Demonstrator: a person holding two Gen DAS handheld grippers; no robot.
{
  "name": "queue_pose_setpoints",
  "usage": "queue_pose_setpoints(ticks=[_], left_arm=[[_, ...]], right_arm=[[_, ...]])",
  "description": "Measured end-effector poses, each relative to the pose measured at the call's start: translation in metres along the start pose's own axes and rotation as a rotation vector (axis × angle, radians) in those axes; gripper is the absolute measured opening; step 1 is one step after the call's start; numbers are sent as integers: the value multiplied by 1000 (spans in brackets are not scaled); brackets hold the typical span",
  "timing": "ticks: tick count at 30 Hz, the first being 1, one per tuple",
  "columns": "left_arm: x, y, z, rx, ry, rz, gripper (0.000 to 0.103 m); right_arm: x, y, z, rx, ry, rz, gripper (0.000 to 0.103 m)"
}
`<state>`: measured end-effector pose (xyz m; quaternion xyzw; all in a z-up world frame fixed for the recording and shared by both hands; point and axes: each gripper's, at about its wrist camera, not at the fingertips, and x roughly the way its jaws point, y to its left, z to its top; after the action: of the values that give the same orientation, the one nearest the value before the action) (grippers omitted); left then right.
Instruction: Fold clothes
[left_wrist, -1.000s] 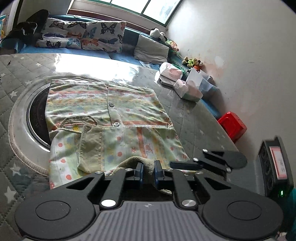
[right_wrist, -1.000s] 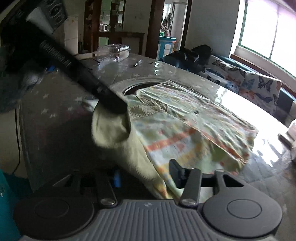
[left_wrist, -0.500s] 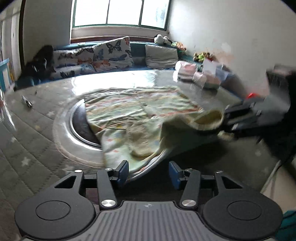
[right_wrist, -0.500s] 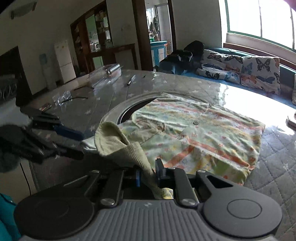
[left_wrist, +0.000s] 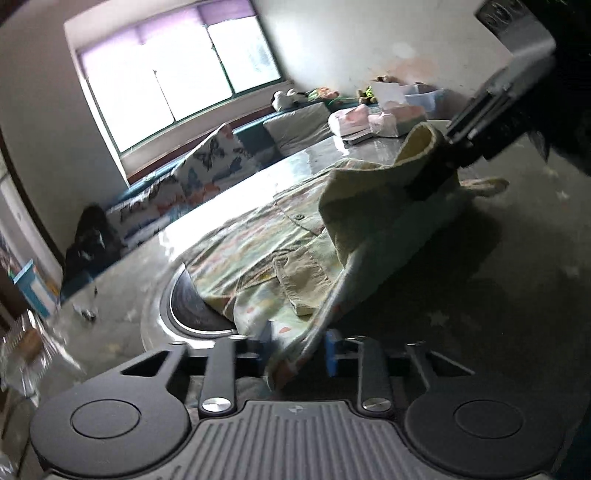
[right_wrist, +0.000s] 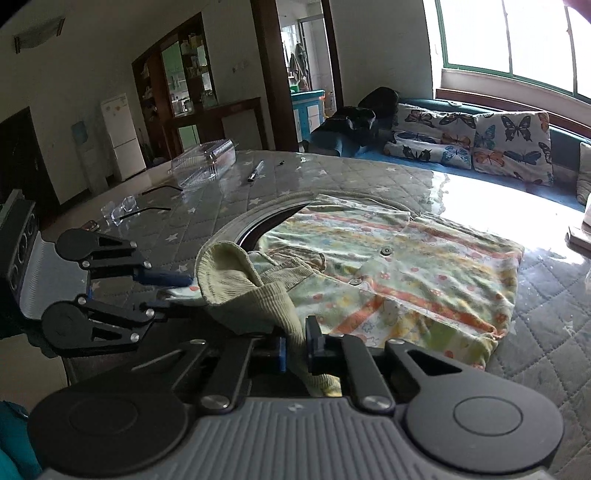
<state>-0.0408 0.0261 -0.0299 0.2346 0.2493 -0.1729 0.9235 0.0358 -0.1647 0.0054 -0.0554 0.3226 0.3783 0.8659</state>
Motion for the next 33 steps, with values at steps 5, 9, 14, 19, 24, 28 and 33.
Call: queue_pose_setpoints(ticks=[5, 9, 14, 19, 24, 28, 33], left_arm=[[-14, 3, 1, -20, -39, -35, 7], [-36, 4, 5, -55, -66, -90, 5], [-80, 0, 9, -82, -100, -145, 5], [-101, 4, 13, -146, -117, -153, 5], [-78, 27, 23, -244, -101, -140, 5], [-48, 57, 32, -326, -79, -126, 5], [0, 105, 48, -422, -38, -93, 2]], right_arm=[[-12, 6, -1, -17, -34, 7, 6], [-28, 10, -2, -20, -44, 8, 6], [-63, 27, -9, -41, -56, 19, 5], [-81, 43, -6, -67, -72, 30, 5], [-61, 30, 19, -70, -67, 15, 5], [-34, 12, 50, -79, -53, 6, 4], [8, -14, 94, -102, -30, -9, 4]])
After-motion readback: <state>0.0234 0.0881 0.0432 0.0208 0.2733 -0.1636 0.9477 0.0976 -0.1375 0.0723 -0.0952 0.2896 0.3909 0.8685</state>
